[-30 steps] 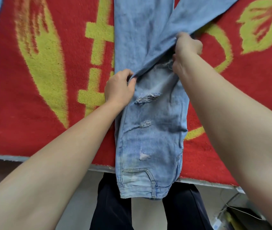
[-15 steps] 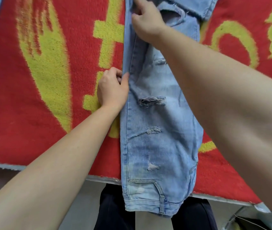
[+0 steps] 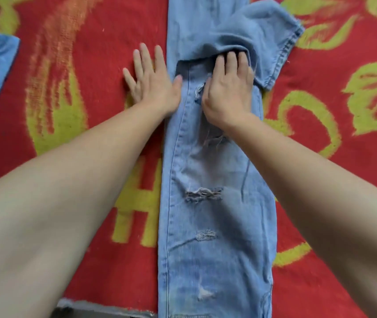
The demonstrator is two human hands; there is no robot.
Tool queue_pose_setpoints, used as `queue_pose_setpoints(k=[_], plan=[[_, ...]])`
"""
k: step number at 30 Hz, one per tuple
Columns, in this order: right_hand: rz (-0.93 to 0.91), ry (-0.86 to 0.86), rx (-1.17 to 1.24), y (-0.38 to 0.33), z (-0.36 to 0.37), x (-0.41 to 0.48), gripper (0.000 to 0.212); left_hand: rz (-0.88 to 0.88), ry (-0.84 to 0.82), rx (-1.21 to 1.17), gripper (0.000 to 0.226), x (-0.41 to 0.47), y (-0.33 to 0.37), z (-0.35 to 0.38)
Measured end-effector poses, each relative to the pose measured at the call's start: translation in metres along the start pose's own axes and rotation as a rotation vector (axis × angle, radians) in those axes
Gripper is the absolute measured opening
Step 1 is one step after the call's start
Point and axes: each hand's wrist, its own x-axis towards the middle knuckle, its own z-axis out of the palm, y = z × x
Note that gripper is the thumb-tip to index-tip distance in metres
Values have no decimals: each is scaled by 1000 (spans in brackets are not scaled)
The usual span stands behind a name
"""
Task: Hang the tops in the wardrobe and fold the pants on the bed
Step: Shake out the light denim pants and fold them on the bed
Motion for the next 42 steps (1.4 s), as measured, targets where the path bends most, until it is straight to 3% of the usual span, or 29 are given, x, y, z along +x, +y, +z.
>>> queue_pose_setpoints(k=[6, 9, 12, 16, 19, 24, 29, 34, 39, 40, 42], plan=[[106, 37, -15, -10, -1, 34, 52, 19, -93, 90, 80, 35, -22, 13], [4, 120, 56, -12, -1, 55, 56, 39, -89, 69, 81, 39, -27, 24], [-84, 80, 153, -14, -3, 92, 60, 44, -109, 48, 85, 46, -34, 27], [-183, 26, -26, -10, 1, 135, 60, 20, -138, -17, 92, 51, -35, 30], [-206, -62, 13, -1, -1, 153, 61, 22, -149, -27, 104, 51, -34, 27], [-295, -103, -23, -2, -1, 163, 62, 67, -190, -22, 82, 50, -38, 25], [-285, -181, -90, -8, 6, 171, 65, 70, -192, -8, 77, 50, -36, 23], [-281, -151, -64, -4, -7, 154, 62, 67, -174, -4, 77, 49, -34, 21], [-121, 295, 87, 6, -13, 65, 57, 70, -168, 2, 76, 48, -31, 16], [-121, 293, 83, 13, -9, 38, 58, 72, -173, 1, 76, 48, -31, 16], [-167, 60, -22, 27, 6, -13, 63, 72, -151, 8, 75, 46, -33, 13]])
